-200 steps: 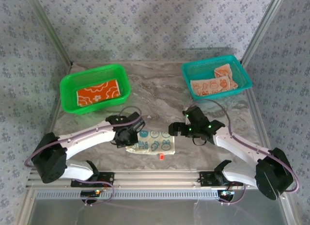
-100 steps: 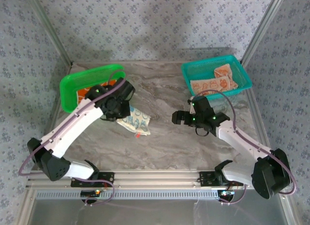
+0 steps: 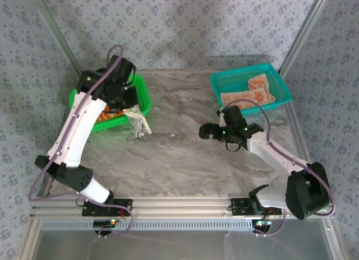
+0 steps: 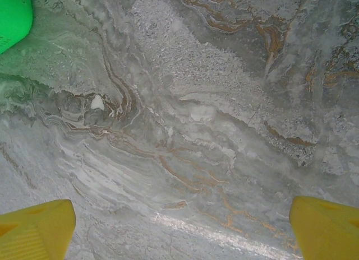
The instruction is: Fold and stack the towels
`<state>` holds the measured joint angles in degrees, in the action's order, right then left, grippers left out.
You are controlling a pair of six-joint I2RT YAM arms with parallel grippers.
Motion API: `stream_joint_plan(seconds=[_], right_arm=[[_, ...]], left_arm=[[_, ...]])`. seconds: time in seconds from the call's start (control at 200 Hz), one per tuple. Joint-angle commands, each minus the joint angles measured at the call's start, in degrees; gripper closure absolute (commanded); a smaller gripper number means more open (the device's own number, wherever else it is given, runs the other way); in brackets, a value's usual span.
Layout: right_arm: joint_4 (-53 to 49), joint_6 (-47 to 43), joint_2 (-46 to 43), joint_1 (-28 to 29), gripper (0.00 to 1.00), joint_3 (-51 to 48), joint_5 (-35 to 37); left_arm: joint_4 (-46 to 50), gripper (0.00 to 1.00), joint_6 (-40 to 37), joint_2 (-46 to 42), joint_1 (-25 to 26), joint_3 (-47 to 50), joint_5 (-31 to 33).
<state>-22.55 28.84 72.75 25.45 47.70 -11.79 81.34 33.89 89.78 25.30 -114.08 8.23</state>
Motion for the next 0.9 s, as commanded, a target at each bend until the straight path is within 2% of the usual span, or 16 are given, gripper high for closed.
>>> stream_joint_plan(seconds=[0.0,0.21,0.34,0.55,0.894], right_arm=[[-1.34,-1.22,1.26,-0.62,0.00,2.54,-0.91],[-1.98,-1.67,3.10,-1.02,0.00,3.54,-1.19],[-2.74,-1.61,3.82,-1.43,0.00,3.77,-1.13],[-3.92,-1.89,5.06,-2.10,0.00,4.27,-1.54],[-6.80,-3.45,5.79,-3.86,0.00,4.69,-2.13]], left_arm=[[2.13,1.00,-4.66,2.33,-2.52,-7.94,-0.25],[4.66,1.00,-9.02,11.16,-7.76,-25.07,-0.68],[2.65,1.00,-10.02,14.27,-11.68,-29.81,-3.36],[-1.36,1.00,-14.56,19.17,-15.57,-31.66,-5.70],[-4.89,1.00,-22.53,26.22,-15.72,-31.59,-9.32]])
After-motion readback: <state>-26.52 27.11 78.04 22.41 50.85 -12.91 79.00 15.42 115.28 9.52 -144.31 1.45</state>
